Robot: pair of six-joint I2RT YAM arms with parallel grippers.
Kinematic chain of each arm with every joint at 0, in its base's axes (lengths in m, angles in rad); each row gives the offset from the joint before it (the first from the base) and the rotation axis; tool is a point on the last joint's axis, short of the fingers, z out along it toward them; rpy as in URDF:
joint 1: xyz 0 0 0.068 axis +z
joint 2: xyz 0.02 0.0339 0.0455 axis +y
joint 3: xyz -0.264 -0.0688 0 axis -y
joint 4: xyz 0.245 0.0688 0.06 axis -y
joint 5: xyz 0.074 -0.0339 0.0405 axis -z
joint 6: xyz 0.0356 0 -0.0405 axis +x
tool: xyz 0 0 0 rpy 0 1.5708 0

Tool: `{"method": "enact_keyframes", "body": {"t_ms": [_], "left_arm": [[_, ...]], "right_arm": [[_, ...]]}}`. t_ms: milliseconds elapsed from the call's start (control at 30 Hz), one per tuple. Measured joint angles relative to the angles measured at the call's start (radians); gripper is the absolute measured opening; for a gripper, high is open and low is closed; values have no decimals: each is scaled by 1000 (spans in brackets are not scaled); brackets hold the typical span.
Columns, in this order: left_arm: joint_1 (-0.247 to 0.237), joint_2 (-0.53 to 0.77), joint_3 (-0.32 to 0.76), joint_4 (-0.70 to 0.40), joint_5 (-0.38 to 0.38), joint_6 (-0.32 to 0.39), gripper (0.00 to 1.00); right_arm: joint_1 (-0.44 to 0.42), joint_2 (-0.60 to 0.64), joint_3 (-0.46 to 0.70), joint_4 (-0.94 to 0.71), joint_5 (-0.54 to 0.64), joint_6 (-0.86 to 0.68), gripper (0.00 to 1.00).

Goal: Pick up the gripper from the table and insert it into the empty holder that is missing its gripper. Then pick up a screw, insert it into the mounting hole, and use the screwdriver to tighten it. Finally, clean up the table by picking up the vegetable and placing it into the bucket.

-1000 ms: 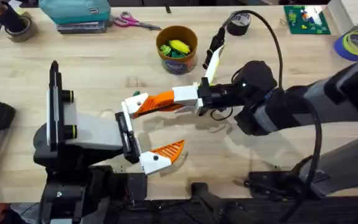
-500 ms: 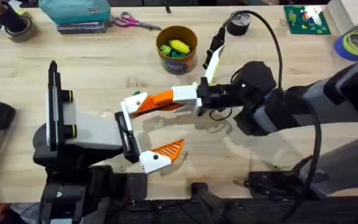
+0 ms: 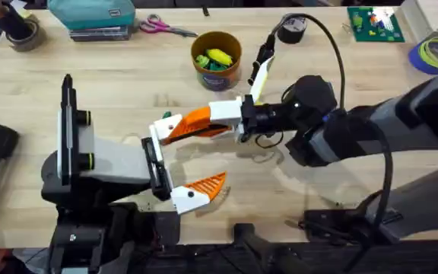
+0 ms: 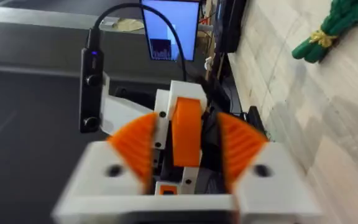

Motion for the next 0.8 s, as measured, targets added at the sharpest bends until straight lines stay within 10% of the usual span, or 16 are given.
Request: {"method": "enact_keyframes", "body": {"t_ms": [133,800], "left_arm": [[-1,0,0,0,4,0,986],[-1,0,0,-1,5,0,986]], "right_arm": [[5,0,0,1,9,-3,968],[-14,-16,0,-37,12,-5,994]]}}
